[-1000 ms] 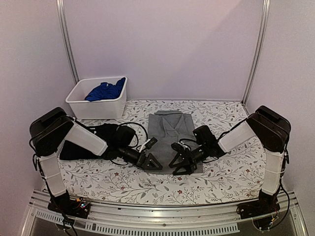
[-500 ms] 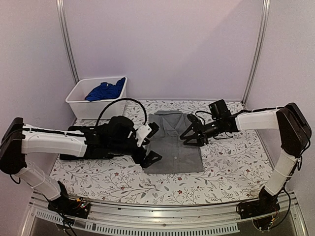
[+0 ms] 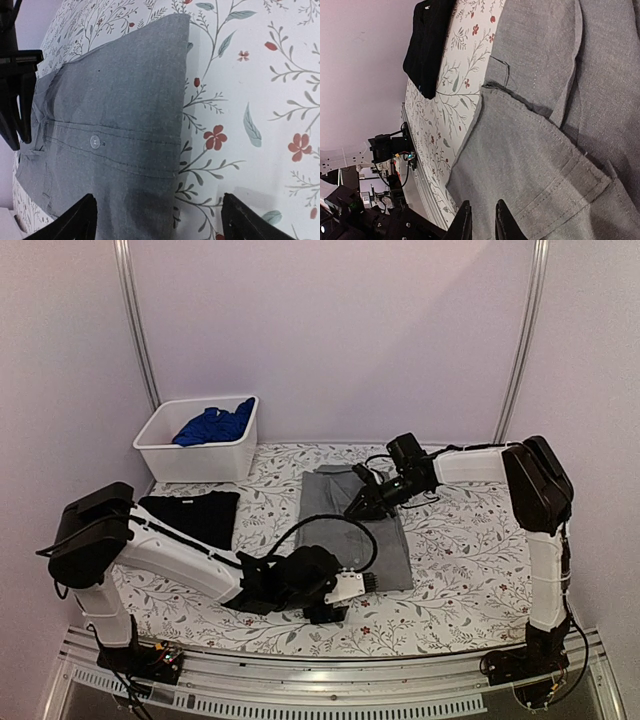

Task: Fold and stack the mixed laundry pile
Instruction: Pick up the 2/3-rectangle-folded T-shirt from the center of the board, then fold the 2/3-rectangle-folded T-shirt at the center of the board.

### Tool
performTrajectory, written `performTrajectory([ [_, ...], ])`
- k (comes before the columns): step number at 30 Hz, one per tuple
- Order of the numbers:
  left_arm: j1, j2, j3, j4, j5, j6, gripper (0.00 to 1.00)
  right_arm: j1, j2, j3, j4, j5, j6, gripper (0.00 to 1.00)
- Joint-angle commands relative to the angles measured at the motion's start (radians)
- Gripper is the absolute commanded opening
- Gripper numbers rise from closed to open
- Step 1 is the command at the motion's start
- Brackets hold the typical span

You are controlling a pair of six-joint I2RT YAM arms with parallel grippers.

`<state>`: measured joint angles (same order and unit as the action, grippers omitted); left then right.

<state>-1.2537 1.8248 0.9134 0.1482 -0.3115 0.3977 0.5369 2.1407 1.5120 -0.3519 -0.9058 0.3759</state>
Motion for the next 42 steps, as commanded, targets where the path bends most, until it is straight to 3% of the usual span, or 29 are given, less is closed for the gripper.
performTrajectory([
  [1, -0.020, 0.037, 0.024, 0.059, -0.012, 0.075, 0.85, 0.026, 0.091, 0.070, -0.101, 0.048, -0.095, 0.14],
  [5, -0.029, 0.089, 0.005, 0.082, -0.071, 0.114, 0.80, 0.028, 0.143, 0.073, -0.116, 0.071, -0.128, 0.11],
  [11, -0.032, 0.171, -0.003, 0.208, -0.301, 0.206, 0.61, 0.035, 0.193, 0.057, -0.154, 0.096, -0.181, 0.10],
  [17, -0.038, 0.173, -0.020, 0.345, -0.405, 0.317, 0.28, 0.038, 0.202, 0.021, -0.143, 0.095, -0.190, 0.10],
  [21, -0.049, 0.061, -0.016, 0.291, -0.361, 0.331, 0.00, 0.046, 0.191, 0.022, -0.158, 0.095, -0.196, 0.10],
  [32, -0.034, -0.252, 0.150, -0.381, 0.026, 0.024, 0.00, 0.133, 0.074, -0.045, -0.222, 0.045, -0.268, 0.19],
  [39, -0.039, -0.283, 0.204, -0.583, 0.180, -0.047, 0.00, 0.150, -0.055, -0.072, -0.233, 0.047, -0.266, 0.35],
  [42, -0.039, -0.274, 0.224, -0.620, 0.200, -0.066, 0.00, 0.148, -0.046, -0.069, -0.248, 0.062, -0.275, 0.36],
])
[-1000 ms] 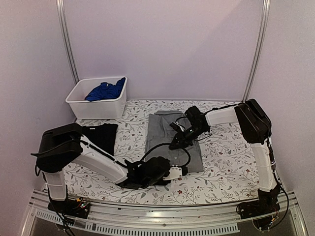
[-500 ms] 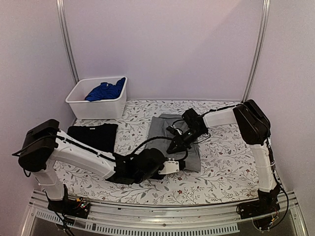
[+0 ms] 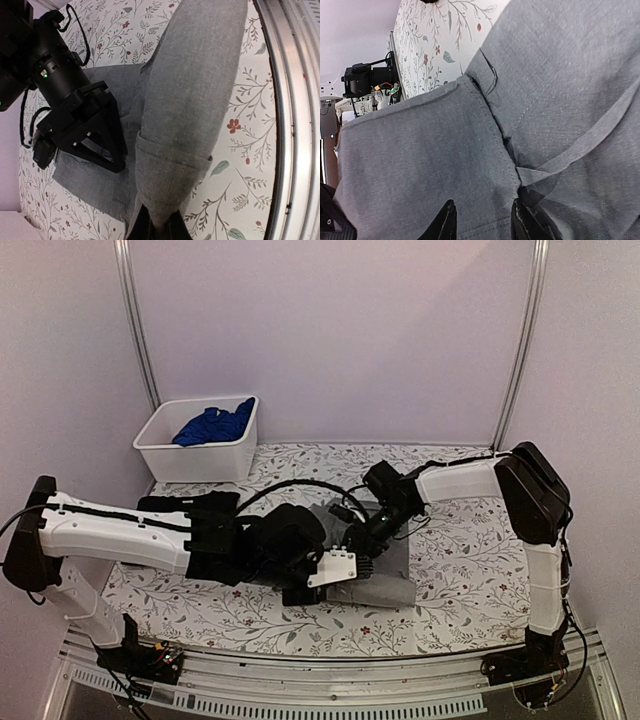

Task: Fold and stack the mixed laundry pile
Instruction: Fold the 2/3-rectangle-folded T-shirt at the center of the board.

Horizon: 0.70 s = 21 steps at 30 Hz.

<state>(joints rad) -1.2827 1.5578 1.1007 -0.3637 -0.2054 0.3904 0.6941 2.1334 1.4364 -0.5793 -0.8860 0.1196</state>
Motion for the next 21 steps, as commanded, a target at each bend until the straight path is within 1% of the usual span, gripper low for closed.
performTrajectory([
  [1, -0.009, -0.003, 0.050, -0.121, 0.100, -0.061, 0.00, -0.006, -0.030, 0.001, -0.023, 0.048, -0.025, 0.36],
  [5, 0.003, 0.012, 0.115, -0.166, 0.125, -0.060, 0.00, 0.046, 0.018, -0.029, -0.018, 0.029, -0.059, 0.32],
  [8, 0.036, 0.031, 0.165, -0.208, 0.138, -0.054, 0.00, 0.101, 0.042, -0.068, 0.001, -0.001, -0.069, 0.31],
  [12, 0.088, 0.036, 0.213, -0.227, 0.157, -0.044, 0.00, 0.176, 0.029, -0.132, 0.027, -0.041, -0.056, 0.29],
  [15, 0.120, 0.036, 0.227, -0.227, 0.175, -0.032, 0.00, 0.228, -0.009, -0.159, 0.016, -0.054, -0.059, 0.29],
  [17, 0.129, 0.038, 0.226, -0.227, 0.195, -0.024, 0.00, 0.234, -0.033, -0.162, -0.002, -0.046, -0.059, 0.30],
  [21, 0.127, 0.045, 0.209, -0.233, 0.289, -0.031, 0.00, 0.179, -0.105, -0.109, -0.042, 0.004, -0.070, 0.41],
])
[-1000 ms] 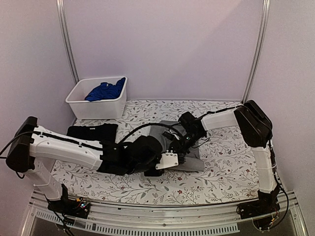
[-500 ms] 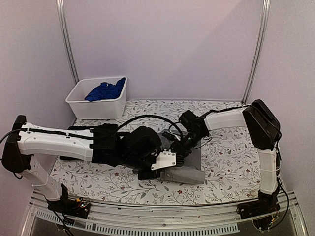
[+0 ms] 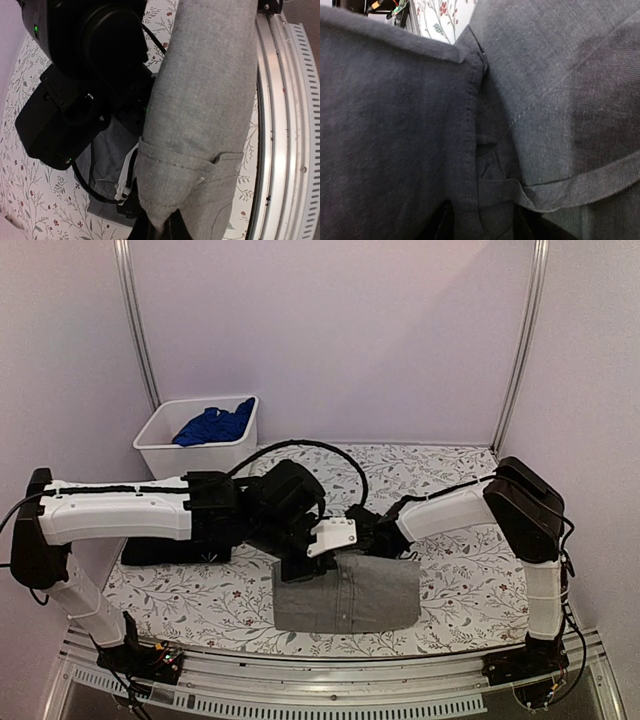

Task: Fold and stack the mixed laundry pile
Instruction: Fold the 2/3-rectangle-folded T-shirt at the center of the board.

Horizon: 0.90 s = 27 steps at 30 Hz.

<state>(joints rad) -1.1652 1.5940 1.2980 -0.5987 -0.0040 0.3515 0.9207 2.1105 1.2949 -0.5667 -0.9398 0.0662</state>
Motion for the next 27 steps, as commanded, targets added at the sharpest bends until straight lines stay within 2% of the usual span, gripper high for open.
performTrajectory([
  [1, 0.009, 0.010, 0.008, -0.001, 0.109, 0.006, 0.00, -0.068, -0.089, 0.060, -0.070, 0.069, -0.020, 0.43],
  [7, 0.007, 0.010, -0.032, -0.001, 0.202, -0.002, 0.00, -0.171, -0.093, 0.280, -0.154, 0.098, -0.038, 0.56],
  [9, 0.007, 0.016, -0.040, -0.001, 0.199, 0.001, 0.00, -0.203, -0.080, 0.344, -0.184, 0.088, -0.055, 0.58],
  [13, 0.026, 0.042, -0.037, 0.006, 0.204, -0.002, 0.00, -0.278, -0.053, 0.366, -0.175, 0.109, -0.085, 0.59],
  [23, 0.145, 0.167, 0.065, 0.038, 0.210, 0.043, 0.01, -0.310, 0.151, 0.397, -0.173, 0.238, -0.103, 0.46],
  [27, 0.201, 0.222, 0.098, 0.062, 0.202, 0.081, 0.01, -0.310, 0.218, 0.402, -0.173, 0.237, -0.114, 0.40],
])
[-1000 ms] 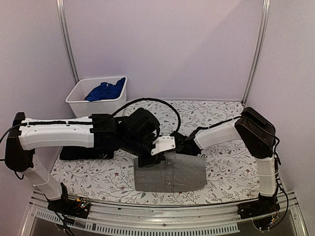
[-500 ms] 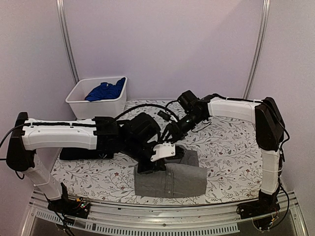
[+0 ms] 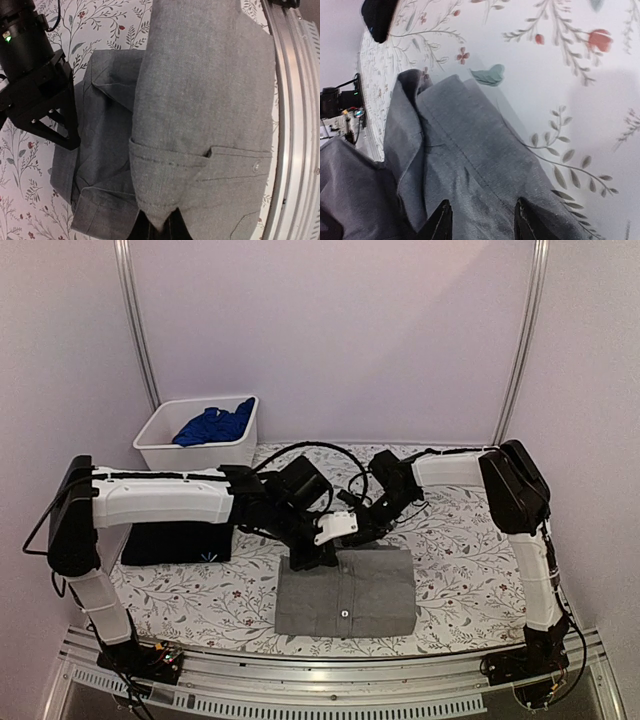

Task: Fold and stack the mixed laundry pile
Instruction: Fold the 2/3-rectangle-folded T-shirt at the center of the board.

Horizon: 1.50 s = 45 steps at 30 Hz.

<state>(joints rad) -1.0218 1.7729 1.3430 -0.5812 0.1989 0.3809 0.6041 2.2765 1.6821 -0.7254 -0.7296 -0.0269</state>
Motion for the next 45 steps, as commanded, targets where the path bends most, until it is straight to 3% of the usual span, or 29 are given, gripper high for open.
performTrajectory([
  [1, 0.073, 0.061, 0.065, 0.048, -0.003, 0.062, 0.01, 0.007, 0.058, 0.013, -0.017, 0.023, -0.026, 0.39],
  [15, 0.205, 0.293, 0.247, 0.097, 0.012, 0.140, 0.04, -0.002, 0.039, 0.001, -0.015, -0.017, -0.033, 0.38],
  [19, 0.221, 0.310, 0.237, 0.099, 0.018, 0.135, 0.06, -0.059, 0.021, 0.069, -0.044, 0.075, 0.002, 0.48],
  [25, 0.262, 0.285, 0.237, 0.159, -0.039, 0.073, 0.33, -0.179, -0.039, 0.164, -0.057, 0.219, 0.098, 0.62],
  [30, 0.351, 0.216, 0.284, 0.145, -0.034, -0.085, 0.56, -0.264, -0.146, 0.143, -0.043, 0.199, 0.165, 0.72],
  [34, 0.421, 0.089, 0.118, 0.170, 0.135, -0.216, 0.62, -0.271, -0.263, 0.015, 0.002, 0.045, 0.158, 0.73],
  [39, 0.491, -0.028, -0.113, 0.267, 0.390, -0.416, 0.66, -0.269, -0.374, -0.252, 0.088, -0.017, 0.165, 0.73],
  [45, 0.494, -0.025, -0.242, 0.423, 0.440, -0.613, 0.70, -0.260, -0.413, -0.438, 0.210, -0.011, 0.175, 0.73],
])
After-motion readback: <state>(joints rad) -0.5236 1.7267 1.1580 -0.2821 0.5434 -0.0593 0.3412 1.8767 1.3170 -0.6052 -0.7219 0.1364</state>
